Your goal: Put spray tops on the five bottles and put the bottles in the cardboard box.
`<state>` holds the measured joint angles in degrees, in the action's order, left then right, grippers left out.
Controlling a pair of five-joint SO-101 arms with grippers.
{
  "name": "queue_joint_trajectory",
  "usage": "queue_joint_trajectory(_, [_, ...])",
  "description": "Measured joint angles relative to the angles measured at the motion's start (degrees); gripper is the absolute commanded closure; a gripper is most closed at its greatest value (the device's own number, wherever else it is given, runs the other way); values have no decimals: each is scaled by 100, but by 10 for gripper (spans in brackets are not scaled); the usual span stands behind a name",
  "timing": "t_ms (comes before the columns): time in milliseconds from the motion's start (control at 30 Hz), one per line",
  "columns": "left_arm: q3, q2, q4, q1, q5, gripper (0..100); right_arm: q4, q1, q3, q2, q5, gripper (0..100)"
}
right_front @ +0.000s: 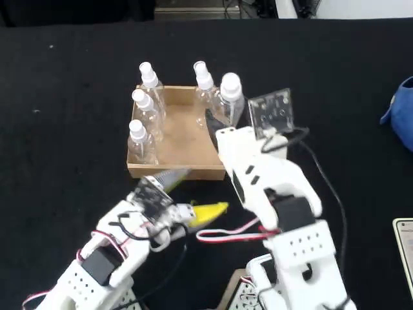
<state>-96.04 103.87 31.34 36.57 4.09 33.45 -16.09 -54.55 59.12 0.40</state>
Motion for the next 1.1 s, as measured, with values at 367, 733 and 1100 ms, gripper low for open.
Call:
queue_joint_trajectory(367, [0,-9,571,237,0,971,-1626,35,-1178,-993,-62,988])
queue_joint_trajectory(733, [0,-9,607,273,0,971,-3411,-53,-2602,-993,-62,988])
queue_joint_trajectory(1100, [0,-9,589,273,0,971,-3473,-97,-2655,-1618,-62,988])
